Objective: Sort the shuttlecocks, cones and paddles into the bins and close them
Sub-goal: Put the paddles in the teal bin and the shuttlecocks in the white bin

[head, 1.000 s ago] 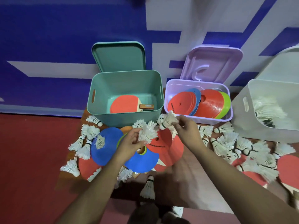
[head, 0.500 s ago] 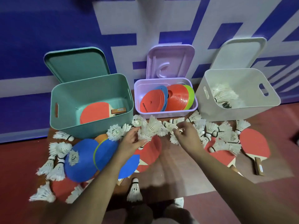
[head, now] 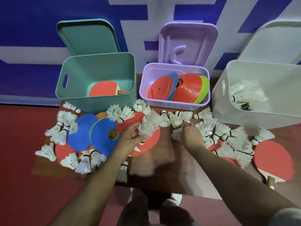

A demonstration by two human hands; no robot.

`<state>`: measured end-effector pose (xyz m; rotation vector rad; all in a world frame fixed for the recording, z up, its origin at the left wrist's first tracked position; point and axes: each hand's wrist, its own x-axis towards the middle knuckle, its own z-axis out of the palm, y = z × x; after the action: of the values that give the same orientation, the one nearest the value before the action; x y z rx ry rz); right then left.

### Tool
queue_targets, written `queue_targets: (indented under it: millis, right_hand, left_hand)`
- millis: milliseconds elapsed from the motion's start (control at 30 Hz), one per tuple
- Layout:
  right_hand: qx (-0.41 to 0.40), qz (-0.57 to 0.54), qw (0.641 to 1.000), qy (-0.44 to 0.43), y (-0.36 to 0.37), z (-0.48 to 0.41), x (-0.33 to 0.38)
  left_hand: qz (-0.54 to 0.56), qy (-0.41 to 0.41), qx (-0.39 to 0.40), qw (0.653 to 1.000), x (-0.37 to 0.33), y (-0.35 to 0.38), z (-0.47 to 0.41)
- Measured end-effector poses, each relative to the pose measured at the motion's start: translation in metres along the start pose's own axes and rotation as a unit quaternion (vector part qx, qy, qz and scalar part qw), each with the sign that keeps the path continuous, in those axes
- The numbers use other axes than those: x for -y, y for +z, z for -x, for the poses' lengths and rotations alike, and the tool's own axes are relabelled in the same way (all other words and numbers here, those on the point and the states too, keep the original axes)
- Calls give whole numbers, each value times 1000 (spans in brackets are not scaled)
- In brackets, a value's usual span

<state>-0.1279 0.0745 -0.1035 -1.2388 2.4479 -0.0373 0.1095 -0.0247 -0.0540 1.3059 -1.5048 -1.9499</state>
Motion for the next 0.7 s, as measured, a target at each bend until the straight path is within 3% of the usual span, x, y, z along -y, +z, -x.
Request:
queue_targets:
  millis: [100, 200, 333, 400, 533, 700]
  right_hand:
    - [-37, -69, 997, 3, -19, 11, -4]
    - [-96, -216, 972, -15, -58, 26, -17]
    - [-97, -456, 884, -22, -132, 36, -35]
    - [-83, -521, 849, -32, -164, 36, -42]
    - [-49, -506, 859, -55, -193, 30, -58]
    - [-80, -429, 894, -102, -210, 29, -87]
  left_hand:
    - [-3, 9, -20, 1000, 1, 10, 8]
    - [-6, 13, -25, 1000, -6, 22, 13]
    - [-23, 20, -10, 999, -30, 42, 14]
    - [-40, 34, 10, 999, -48, 57, 13]
    - [-83, 65, 52, 993, -78, 89, 1]
    - [-120, 87, 104, 983, -114, 134, -7]
